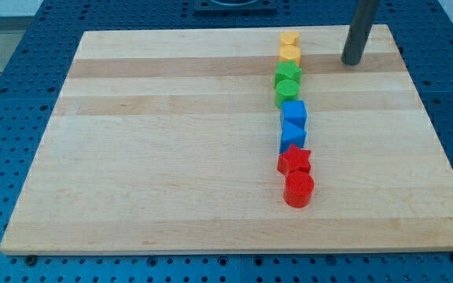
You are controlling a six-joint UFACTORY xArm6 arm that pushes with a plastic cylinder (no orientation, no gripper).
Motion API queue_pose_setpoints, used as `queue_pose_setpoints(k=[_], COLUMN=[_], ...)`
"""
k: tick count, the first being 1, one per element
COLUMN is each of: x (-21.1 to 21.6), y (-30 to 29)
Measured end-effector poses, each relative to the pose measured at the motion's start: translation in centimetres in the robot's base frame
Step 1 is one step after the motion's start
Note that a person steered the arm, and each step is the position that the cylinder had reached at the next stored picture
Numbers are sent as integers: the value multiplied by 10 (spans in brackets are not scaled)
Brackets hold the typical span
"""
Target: Push the hexagon parallel to the heart
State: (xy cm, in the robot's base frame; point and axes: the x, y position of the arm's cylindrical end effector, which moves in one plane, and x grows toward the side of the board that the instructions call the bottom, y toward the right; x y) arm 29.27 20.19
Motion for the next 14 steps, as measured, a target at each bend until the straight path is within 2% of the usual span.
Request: queue_pose_setpoints(k=[1, 2, 3, 4, 7, 9, 10, 11, 13, 14], x=[9, 33, 40, 79, 155, 158, 114, 93, 18, -18], y=[22, 29, 27, 27, 34, 29, 20, 33, -38, -47])
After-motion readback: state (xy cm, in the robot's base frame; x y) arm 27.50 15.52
